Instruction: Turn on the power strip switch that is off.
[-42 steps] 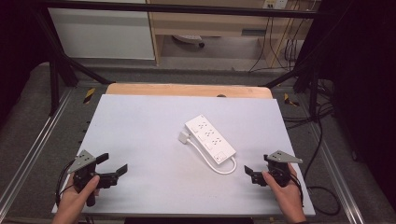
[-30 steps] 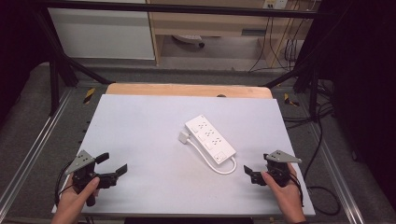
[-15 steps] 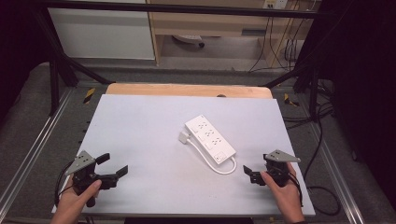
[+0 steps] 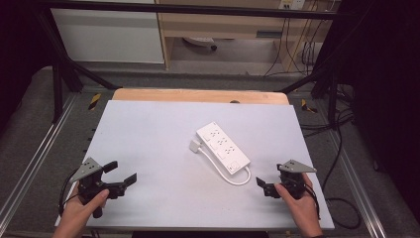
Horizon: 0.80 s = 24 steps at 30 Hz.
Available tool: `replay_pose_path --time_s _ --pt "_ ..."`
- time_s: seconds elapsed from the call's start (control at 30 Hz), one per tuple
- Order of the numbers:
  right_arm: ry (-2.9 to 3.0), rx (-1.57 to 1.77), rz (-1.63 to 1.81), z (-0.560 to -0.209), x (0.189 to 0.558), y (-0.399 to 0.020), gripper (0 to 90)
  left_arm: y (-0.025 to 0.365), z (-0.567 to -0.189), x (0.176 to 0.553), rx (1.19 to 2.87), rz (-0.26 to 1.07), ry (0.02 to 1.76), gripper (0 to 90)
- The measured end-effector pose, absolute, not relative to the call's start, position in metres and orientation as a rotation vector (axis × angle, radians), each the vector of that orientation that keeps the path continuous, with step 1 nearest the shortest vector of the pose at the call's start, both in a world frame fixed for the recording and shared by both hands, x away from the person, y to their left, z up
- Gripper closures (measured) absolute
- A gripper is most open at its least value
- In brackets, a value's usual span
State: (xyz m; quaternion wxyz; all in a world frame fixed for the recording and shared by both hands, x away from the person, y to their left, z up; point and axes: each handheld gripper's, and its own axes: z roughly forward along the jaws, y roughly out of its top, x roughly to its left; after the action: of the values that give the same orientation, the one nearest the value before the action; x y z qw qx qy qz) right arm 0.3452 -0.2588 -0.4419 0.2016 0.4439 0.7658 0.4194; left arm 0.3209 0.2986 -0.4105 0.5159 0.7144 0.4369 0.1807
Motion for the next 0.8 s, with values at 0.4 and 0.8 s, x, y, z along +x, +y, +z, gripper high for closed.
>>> replay_pose_path --time_s 0.4,0.8 --pt "2.125 1.250 1.170 -0.442 0.346 -0.259 3.7 0.296 -0.398 0.323 1.692 0.412 1.020 6.5" --pt "2.127 1.234 1.168 -0.441 0.346 -0.257 3.6 0.296 -0.393 0.330 1.708 0.416 1.026 6.5"
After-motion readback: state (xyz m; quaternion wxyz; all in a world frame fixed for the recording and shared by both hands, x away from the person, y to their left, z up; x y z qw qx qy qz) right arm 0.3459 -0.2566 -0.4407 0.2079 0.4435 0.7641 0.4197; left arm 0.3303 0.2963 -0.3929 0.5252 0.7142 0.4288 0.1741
